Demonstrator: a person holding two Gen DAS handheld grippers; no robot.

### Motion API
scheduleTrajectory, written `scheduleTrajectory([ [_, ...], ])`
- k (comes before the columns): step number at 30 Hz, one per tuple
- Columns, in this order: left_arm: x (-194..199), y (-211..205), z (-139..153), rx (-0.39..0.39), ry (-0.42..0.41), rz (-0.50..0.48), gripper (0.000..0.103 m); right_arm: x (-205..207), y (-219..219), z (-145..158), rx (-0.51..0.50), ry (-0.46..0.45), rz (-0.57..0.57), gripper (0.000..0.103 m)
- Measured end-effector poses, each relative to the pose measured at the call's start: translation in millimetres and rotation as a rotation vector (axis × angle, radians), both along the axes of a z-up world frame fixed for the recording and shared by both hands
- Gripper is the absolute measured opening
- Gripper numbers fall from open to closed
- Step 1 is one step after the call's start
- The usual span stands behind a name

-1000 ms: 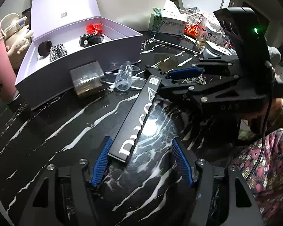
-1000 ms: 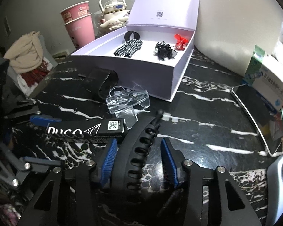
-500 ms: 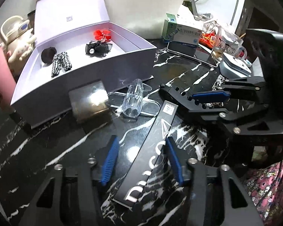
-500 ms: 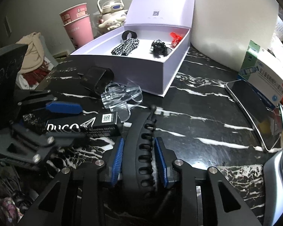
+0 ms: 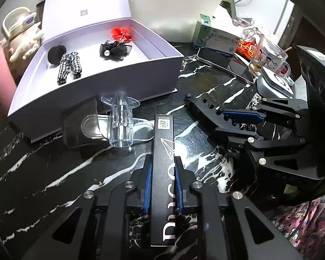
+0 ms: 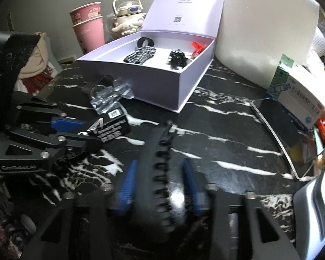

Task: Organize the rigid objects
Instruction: 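Carry the Duco box and claw clip into the lavender box with both tools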

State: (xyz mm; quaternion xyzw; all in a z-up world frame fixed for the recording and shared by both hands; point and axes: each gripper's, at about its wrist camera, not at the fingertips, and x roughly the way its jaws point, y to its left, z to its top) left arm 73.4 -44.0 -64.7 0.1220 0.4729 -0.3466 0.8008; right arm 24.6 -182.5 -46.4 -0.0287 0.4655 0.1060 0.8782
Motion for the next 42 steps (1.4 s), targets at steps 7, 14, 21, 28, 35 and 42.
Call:
scheduleTrajectory([
  [7,-5.1,5.4,0.5,-0.023,0.021,0.022,0.018,-1.0,-3.2,1.5,0.032,0.01,0.002,0.029],
  [14,-11.5,14.5,7.9,-0.055,0.011,0.055,0.018,-7.6,-1.6,4.0,0.052,0.01,0.006,0.029],
  [21,-22.0,21.8,17.3,-0.086,-0.026,0.086,0.018,-18.0,5.2,12.1,0.05,-0.021,0.028,0.029],
  [28,-32.5,28.0,32.0,-0.117,-0.084,0.122,0.018,-26.8,12.6,22.4,0.053,-0.056,0.056,0.029],
  [35,-33.4,32.8,47.0,-0.129,-0.119,0.16,0.018,-28.6,19.8,40.4,0.046,-0.108,0.091,0.029],
  [42,-26.6,34.8,62.9,-0.14,-0.152,0.188,0.018,-24.9,25.8,55.3,0.038,-0.148,0.125,0.029],
])
